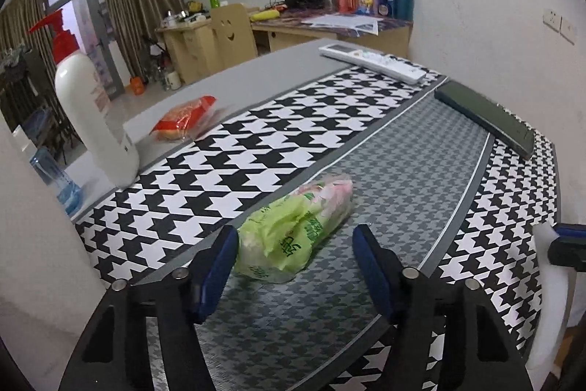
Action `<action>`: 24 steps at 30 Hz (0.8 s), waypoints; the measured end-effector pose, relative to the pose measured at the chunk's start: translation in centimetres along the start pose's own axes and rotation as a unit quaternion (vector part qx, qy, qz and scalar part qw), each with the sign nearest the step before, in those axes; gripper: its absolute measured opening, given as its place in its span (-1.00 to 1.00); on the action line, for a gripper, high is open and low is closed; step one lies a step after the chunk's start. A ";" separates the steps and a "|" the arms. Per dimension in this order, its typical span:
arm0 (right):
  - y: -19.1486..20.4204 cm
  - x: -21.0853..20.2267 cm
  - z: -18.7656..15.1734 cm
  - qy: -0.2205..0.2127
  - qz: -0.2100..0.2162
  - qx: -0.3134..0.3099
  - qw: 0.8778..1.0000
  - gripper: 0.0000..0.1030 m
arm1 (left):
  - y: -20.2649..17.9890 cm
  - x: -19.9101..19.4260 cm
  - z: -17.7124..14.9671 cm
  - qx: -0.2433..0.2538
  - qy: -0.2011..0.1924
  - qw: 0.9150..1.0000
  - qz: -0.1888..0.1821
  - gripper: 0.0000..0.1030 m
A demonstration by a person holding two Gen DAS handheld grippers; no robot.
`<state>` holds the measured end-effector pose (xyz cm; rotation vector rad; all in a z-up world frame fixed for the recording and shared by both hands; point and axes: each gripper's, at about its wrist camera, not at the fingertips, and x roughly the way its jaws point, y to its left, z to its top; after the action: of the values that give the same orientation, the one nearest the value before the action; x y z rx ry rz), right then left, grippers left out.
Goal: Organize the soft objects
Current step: 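Lower the left tool over the green packet and close on it, then lift the green packet with the left tool and carry it toward the foam box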
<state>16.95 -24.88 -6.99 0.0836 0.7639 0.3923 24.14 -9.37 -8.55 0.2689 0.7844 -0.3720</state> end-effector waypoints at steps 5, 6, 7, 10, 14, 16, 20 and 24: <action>-0.1 -0.4 0.0 -0.006 -0.002 0.001 1.000 -0.87 | -0.1 0.5 0.1 0.003 0.009 1.000 0.009 -0.23; 0.0 -0.4 0.1 -0.006 -0.003 0.001 1.000 -0.87 | -0.1 0.5 0.1 0.002 0.008 1.000 0.008 -0.27; -0.1 -0.5 0.1 -0.007 -0.004 0.002 1.000 -0.87 | 0.0 0.5 0.0 0.001 0.007 1.000 0.008 -0.30; -0.3 -0.6 0.3 -0.010 -0.008 0.005 1.000 -0.87 | -0.1 0.3 0.0 0.003 0.003 1.000 0.007 -0.36; -0.6 -0.9 0.6 -0.016 -0.014 0.006 1.000 -0.87 | -0.2 -0.5 -0.2 -0.005 -0.009 1.000 0.001 -0.39; -0.6 -1.1 0.8 -0.018 -0.018 0.005 1.000 -0.87 | -0.1 -1.1 -0.3 -0.012 -0.015 1.000 -0.004 -0.40; -0.7 -1.2 1.3 -0.024 -0.023 0.006 0.999 -0.87 | 0.1 -2.7 -0.5 -0.020 -0.040 0.999 -0.006 -0.40; -0.5 -1.5 2.0 -0.032 -0.029 0.005 0.999 -0.87 | 0.4 -4.1 -0.7 -0.033 -0.064 0.997 -0.002 -0.40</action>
<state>17.49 -25.79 -4.68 0.0828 0.7037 0.3282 21.17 -7.83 -6.00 0.1791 0.6706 -0.3634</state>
